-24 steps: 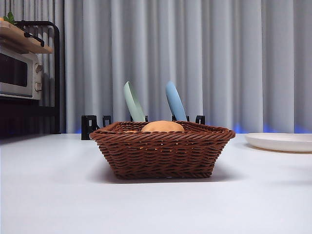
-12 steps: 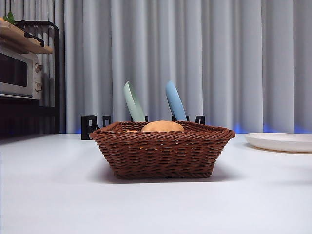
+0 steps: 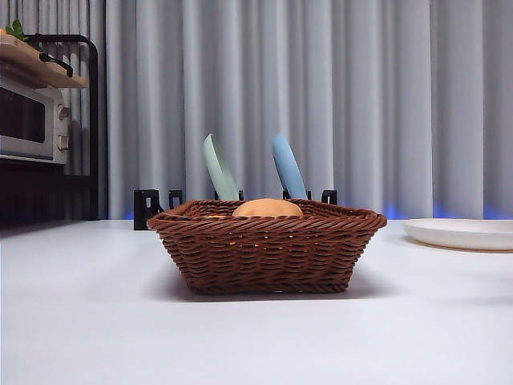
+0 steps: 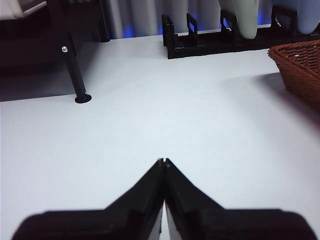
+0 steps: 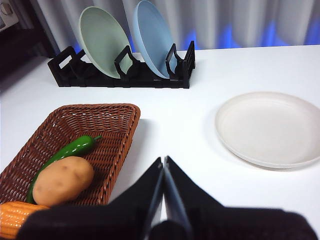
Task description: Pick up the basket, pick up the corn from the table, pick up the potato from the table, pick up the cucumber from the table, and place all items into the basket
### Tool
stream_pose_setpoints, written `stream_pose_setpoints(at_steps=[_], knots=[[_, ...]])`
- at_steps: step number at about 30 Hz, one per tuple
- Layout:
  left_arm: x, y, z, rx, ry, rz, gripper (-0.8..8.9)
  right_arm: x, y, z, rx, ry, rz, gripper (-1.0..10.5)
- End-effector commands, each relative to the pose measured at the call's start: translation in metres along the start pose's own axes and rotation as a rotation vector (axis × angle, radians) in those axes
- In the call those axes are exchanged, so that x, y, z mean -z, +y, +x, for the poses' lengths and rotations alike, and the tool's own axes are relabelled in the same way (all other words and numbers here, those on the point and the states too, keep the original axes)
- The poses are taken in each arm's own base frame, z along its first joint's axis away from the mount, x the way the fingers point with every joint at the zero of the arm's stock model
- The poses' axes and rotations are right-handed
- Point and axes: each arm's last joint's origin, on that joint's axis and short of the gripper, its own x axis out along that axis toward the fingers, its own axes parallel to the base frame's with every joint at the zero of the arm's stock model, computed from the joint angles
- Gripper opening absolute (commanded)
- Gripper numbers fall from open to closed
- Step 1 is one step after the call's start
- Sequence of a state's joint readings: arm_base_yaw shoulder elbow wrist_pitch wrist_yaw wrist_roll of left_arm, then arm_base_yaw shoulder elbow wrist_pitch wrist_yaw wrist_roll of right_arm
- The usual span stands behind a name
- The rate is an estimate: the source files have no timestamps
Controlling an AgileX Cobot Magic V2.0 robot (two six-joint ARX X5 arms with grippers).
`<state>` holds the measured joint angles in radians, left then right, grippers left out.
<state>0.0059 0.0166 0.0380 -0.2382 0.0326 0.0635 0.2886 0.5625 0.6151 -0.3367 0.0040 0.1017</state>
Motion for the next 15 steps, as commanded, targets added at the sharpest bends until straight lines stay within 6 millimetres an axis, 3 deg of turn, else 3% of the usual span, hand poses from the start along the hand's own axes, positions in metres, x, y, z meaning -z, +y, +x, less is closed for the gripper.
stream_pose_setpoints(at_steps=[1,10,15], knots=[[0.004,0.0,0.001,-0.005,0.009,0.008,-0.03,0.001,0.0,0.001,0.001,-0.002,0.012,0.0],[0.004,0.0,0.001,-0.005,0.009,0.008,-0.03,0.001,0.0,0.001,0.001,-0.002,0.012,0.0],[0.004,0.0,0.001,-0.005,0.009,0.008,-0.03,0.0,-0.002,-0.012,0.015,-0.068,-0.142,0.0]])
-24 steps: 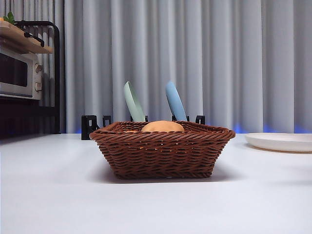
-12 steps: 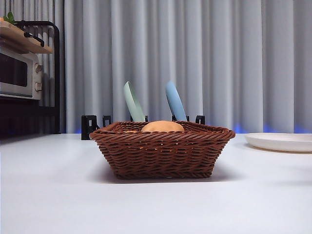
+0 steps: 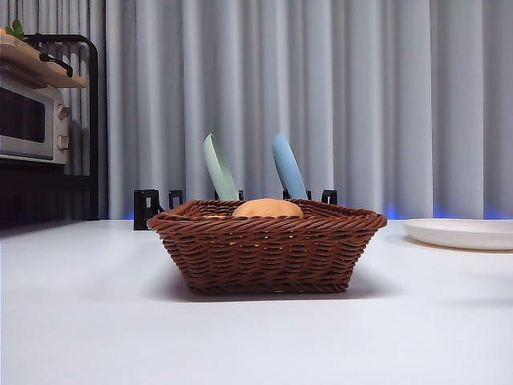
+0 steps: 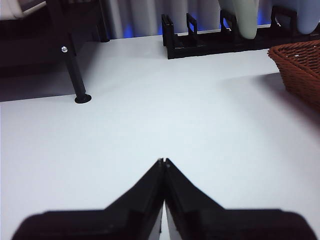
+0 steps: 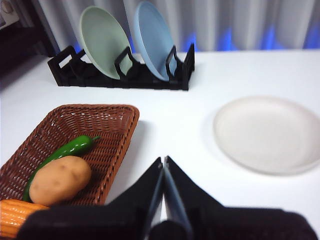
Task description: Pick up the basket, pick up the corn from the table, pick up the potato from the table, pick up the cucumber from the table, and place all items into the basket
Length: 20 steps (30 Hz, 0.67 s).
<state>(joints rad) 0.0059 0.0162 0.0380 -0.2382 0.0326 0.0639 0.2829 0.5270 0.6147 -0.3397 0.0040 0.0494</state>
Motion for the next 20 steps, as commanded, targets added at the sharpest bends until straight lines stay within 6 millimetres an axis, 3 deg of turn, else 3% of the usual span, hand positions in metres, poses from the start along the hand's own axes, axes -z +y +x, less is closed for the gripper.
stream_pose_setpoints(at_steps=[1,7,14,20], knots=[[0.004,0.0,0.002,-0.005,0.009,0.007,-0.03,0.002,-0.002,-0.006,0.02,-0.049,-0.116,0.0],[0.004,0.0,0.002,-0.005,0.009,0.008,-0.03,0.029,-0.014,-0.013,0.06,-0.136,-0.128,0.0],[0.004,0.0,0.002,-0.005,0.009,0.008,-0.03,0.093,-0.024,-0.004,0.101,-0.177,-0.081,0.0],[0.004,0.0,0.002,-0.005,0.009,0.008,-0.03,0.131,-0.026,0.005,0.108,-0.15,-0.065,0.0]])
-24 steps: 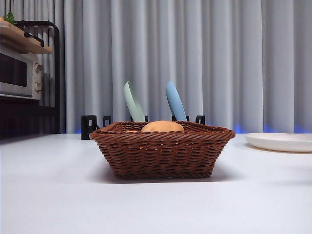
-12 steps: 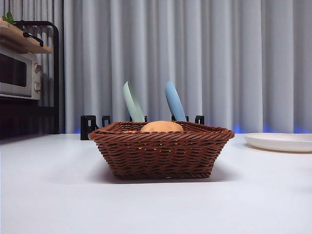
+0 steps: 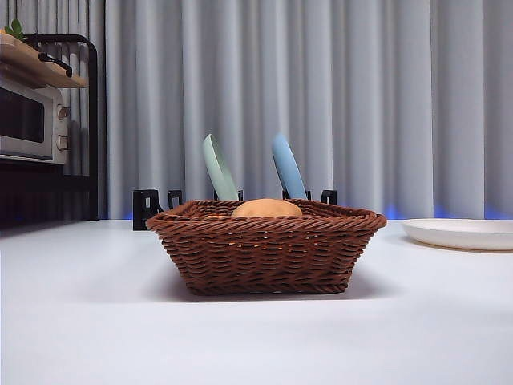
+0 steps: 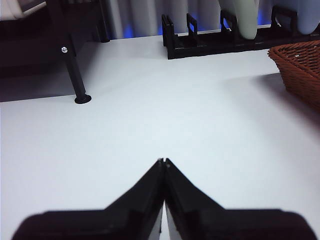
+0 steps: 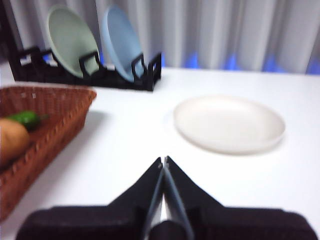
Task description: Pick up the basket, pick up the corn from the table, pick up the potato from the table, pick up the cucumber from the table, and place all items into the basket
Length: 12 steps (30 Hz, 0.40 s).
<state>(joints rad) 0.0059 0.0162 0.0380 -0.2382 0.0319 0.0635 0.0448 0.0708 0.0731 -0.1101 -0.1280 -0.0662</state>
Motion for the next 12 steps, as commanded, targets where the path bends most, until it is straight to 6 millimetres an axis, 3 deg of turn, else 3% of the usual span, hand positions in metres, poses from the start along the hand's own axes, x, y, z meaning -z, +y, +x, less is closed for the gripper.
stream_pose_setpoints(at_steps=[1,12], knots=[[0.004,0.0,0.002,-0.005,0.009,0.008,-0.03,0.012,0.0,0.002,0.005,0.001,0.019,0.0],[0.004,0.0,0.002,-0.004,0.009,0.008,-0.03,0.024,0.001,0.002,0.002,0.063,0.048,0.0]])
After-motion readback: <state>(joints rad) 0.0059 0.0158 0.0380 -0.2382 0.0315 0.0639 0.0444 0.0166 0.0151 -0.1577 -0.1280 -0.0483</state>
